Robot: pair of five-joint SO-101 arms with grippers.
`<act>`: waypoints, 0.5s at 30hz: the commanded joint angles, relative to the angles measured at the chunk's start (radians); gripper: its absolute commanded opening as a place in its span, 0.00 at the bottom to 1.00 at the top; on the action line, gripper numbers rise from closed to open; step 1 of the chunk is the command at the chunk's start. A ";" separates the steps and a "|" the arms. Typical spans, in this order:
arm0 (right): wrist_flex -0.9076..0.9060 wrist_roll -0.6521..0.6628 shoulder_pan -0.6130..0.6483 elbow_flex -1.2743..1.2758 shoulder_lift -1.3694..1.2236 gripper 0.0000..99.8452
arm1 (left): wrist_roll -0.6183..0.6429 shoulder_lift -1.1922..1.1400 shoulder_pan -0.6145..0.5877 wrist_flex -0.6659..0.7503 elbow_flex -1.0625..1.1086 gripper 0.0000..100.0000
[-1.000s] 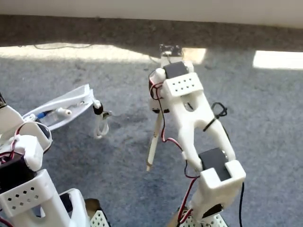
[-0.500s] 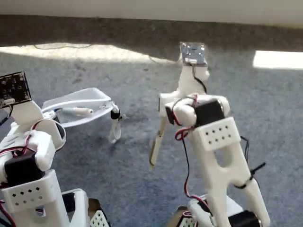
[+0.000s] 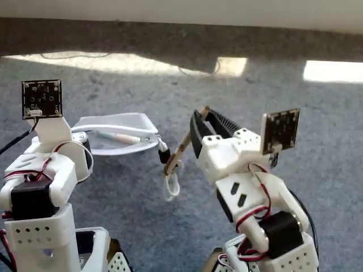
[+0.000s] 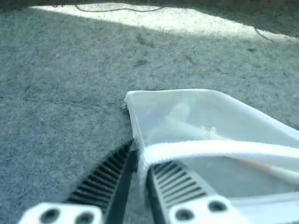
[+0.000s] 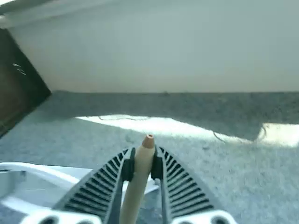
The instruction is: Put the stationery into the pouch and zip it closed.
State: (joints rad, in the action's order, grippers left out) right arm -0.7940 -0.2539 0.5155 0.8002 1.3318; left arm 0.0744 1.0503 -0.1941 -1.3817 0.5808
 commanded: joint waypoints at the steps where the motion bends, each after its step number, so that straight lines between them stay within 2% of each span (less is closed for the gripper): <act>1: 0.064 0.009 0.084 -0.010 0.119 0.01 | -0.008 0.010 0.021 -0.003 -0.061 0.01; 5: 0.168 0.011 0.157 -0.010 0.193 0.01 | -0.009 0.010 0.021 -0.021 -0.061 0.01; 9: 0.317 0.081 0.220 -0.001 0.193 0.00 | -0.023 0.010 0.021 -0.023 -0.061 0.01; 15: 0.596 0.135 0.239 0.122 0.174 0.00 | -0.028 0.012 0.016 -0.017 -0.031 0.01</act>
State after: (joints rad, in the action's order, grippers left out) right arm -0.3245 -0.1665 0.7396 0.8938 1.5221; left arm 0.0560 1.0503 -0.1941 -1.4001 0.5808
